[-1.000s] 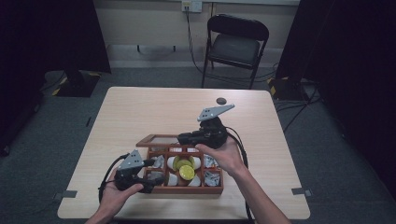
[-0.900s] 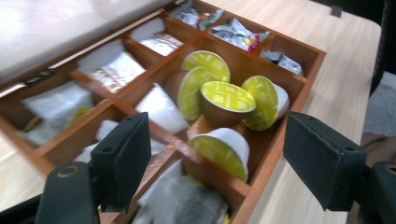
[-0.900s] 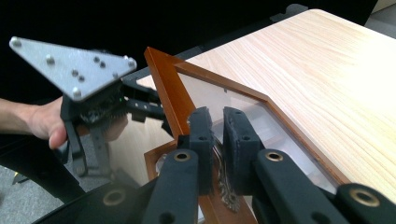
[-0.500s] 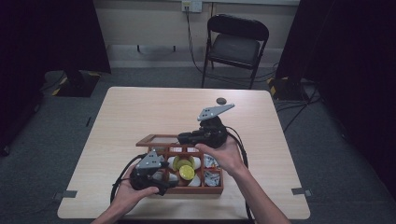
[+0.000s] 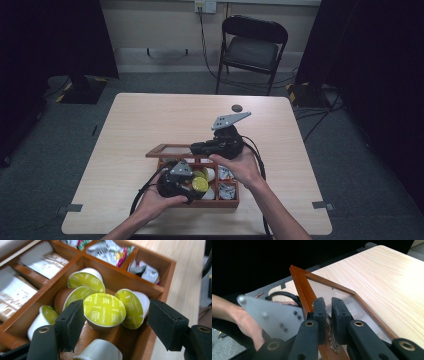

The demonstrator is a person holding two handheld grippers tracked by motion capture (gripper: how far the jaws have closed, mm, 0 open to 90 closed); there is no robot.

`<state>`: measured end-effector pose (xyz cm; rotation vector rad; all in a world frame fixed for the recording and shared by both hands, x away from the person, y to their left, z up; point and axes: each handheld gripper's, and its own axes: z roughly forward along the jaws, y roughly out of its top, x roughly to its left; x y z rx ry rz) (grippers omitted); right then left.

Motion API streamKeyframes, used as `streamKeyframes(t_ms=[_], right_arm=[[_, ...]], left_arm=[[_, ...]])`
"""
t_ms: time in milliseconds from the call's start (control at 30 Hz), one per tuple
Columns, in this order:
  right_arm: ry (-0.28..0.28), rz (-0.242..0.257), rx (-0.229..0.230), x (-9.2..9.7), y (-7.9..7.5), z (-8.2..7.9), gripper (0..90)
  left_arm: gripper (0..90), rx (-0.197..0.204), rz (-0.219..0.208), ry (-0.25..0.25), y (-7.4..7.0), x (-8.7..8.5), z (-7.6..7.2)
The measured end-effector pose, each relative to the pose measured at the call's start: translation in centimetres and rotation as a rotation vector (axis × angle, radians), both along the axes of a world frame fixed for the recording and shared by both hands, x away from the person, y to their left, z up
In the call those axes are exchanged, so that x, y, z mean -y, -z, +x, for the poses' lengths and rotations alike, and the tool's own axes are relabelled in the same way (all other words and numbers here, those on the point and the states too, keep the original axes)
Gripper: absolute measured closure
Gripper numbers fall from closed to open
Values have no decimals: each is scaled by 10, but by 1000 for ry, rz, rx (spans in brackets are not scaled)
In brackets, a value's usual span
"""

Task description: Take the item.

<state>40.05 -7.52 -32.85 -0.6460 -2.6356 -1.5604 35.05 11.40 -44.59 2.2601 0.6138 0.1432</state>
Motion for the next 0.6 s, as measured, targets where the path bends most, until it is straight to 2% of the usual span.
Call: streamKeyframes(t_ms=[133,167,267,333,400,433,600], right_arm=[[-3,-3,5,0,0,-1,823],[-2,-2,5,0,0,-1,823],[-2,-2,4,0,0,0,823],[-1,-2,3,0,0,0,823],[-1,-2,3,0,0,0,823],[-1,-2,2,0,0,0,823],[-2,-1,3,0,0,0,823]], left_arm=[[312,-1,33,-9,4,4,6],[312,-16,44,-6,5,4,7],[312,-22,62,-6,7,5,8],[313,-21,96,-17,12,8,12],[314,-51,100,-10,13,10,14],[314,-48,94,-17,13,12,14],[346,-41,154,3,14,21,15]])
